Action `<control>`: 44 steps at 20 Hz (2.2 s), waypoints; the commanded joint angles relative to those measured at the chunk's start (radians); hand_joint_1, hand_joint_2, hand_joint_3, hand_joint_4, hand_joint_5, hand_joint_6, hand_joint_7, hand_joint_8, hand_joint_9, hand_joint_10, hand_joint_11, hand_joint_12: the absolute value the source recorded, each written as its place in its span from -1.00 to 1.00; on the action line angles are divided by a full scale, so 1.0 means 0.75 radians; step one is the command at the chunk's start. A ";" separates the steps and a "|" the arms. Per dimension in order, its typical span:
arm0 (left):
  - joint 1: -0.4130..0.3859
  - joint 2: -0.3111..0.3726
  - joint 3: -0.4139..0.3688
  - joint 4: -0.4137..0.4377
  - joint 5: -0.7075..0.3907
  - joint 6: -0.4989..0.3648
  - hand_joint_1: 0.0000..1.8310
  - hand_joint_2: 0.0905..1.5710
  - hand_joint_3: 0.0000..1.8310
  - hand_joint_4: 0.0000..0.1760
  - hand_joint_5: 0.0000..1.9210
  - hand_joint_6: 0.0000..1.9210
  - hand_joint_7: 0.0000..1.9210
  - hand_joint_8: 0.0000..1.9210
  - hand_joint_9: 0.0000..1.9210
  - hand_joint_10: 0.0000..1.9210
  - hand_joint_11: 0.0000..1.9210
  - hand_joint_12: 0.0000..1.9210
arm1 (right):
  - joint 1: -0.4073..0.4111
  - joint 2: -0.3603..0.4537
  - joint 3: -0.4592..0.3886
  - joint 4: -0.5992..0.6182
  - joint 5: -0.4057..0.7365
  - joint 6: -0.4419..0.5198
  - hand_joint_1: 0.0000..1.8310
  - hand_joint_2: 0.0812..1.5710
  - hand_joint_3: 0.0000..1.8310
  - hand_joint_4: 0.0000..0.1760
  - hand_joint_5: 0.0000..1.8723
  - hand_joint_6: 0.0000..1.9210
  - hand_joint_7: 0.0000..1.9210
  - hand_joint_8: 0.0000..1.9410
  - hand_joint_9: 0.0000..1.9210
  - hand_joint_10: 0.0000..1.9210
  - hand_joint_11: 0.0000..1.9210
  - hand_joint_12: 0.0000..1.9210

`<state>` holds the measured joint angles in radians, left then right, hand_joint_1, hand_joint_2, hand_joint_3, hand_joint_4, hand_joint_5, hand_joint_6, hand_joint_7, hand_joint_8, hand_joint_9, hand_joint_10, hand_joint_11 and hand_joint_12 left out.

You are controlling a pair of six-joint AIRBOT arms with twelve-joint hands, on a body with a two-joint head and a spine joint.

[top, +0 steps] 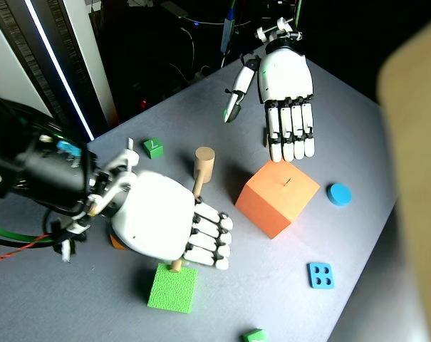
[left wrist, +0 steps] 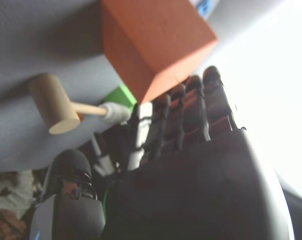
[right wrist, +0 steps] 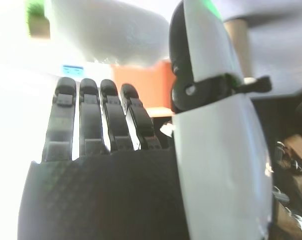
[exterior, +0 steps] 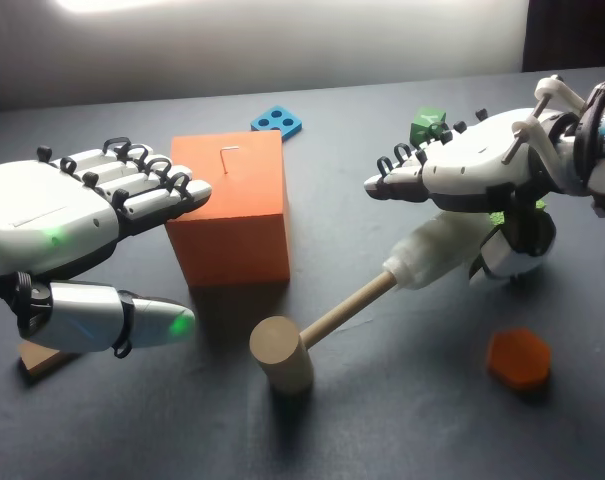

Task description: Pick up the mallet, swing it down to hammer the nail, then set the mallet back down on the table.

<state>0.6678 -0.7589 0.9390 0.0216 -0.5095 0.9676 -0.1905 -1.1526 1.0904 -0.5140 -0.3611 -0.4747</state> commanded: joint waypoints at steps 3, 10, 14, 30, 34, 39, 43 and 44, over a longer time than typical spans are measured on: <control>0.000 -0.018 0.015 -0.018 -0.148 0.001 -1.00 0.46 -0.99 -1.00 -1.00 -1.00 -1.00 -1.00 -1.00 -1.00 -1.00 -1.00 | -0.016 -0.056 0.035 -0.020 0.092 0.008 0.37 0.21 -1.00 -1.00 -1.00 -1.00 -1.00 -1.00 -1.00 -1.00 -1.00 -1.00; 0.006 -0.041 0.025 -0.037 -0.159 0.000 -1.00 0.46 -0.99 -1.00 -1.00 -1.00 -1.00 -1.00 -1.00 -1.00 -1.00 -1.00 | -0.054 -0.124 0.080 -0.024 0.099 0.028 0.33 0.19 -1.00 -1.00 -1.00 -1.00 -1.00 -1.00 -1.00 -1.00 -1.00 -1.00; 0.015 -0.050 0.030 -0.050 -0.171 0.000 -1.00 0.45 -1.00 -1.00 -1.00 -1.00 -1.00 -1.00 -1.00 -1.00 -1.00 -1.00 | -0.080 -0.146 0.096 -0.025 0.095 0.028 0.34 0.19 -1.00 -1.00 -1.00 -1.00 -1.00 -1.00 -1.00 -1.00 -0.99 -1.00; 0.068 -0.082 0.031 -0.109 -0.232 -0.004 -1.00 0.50 -0.98 -1.00 -1.00 -1.00 -1.00 -1.00 -1.00 -1.00 -1.00 -1.00 | -0.112 -0.157 0.110 -0.055 0.089 0.027 0.39 0.20 -1.00 -1.00 -0.99 -1.00 -1.00 -1.00 -1.00 -1.00 -0.97 -0.96; 0.084 -0.086 0.030 -0.123 -0.240 -0.012 -1.00 0.50 -0.99 -1.00 -1.00 -1.00 -1.00 -1.00 -1.00 -1.00 -1.00 -1.00 | -0.116 -0.157 0.110 -0.055 0.091 0.025 0.40 0.25 -1.00 -1.00 -0.97 -0.99 -1.00 -1.00 -1.00 -1.00 -1.00 -0.83; 0.098 -0.087 0.027 -0.136 -0.243 -0.013 -1.00 0.51 -0.99 -1.00 -1.00 -1.00 -1.00 -1.00 -1.00 -1.00 -1.00 -1.00 | -0.117 -0.156 0.110 -0.055 0.091 0.022 0.44 0.21 -1.00 -1.00 -0.76 -0.98 -0.77 -0.99 -0.80 -0.97 -1.00 -0.34; 0.106 -0.087 0.025 -0.136 -0.228 -0.015 -1.00 0.51 -0.99 -1.00 -0.99 -1.00 -1.00 -1.00 -1.00 -1.00 -1.00 -1.00 | -0.120 -0.156 0.110 -0.055 0.091 0.019 0.39 0.19 -1.00 -1.00 -0.59 -0.99 -0.58 -0.99 -0.62 -0.98 -0.93 -0.14; 0.107 -0.087 0.024 -0.136 -0.222 -0.015 -1.00 0.52 -0.98 -1.00 -0.98 -0.99 -1.00 -1.00 -1.00 -1.00 -1.00 -1.00 | -0.121 -0.156 0.110 -0.055 0.091 0.018 0.35 0.26 -1.00 -1.00 -0.39 -0.97 -0.38 -0.99 -0.43 -0.96 -0.80 -0.04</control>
<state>0.7521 -0.8211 0.9585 -0.0719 -0.5980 0.9607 -0.2798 -1.2743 1.1725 -0.5434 -0.3378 -0.4564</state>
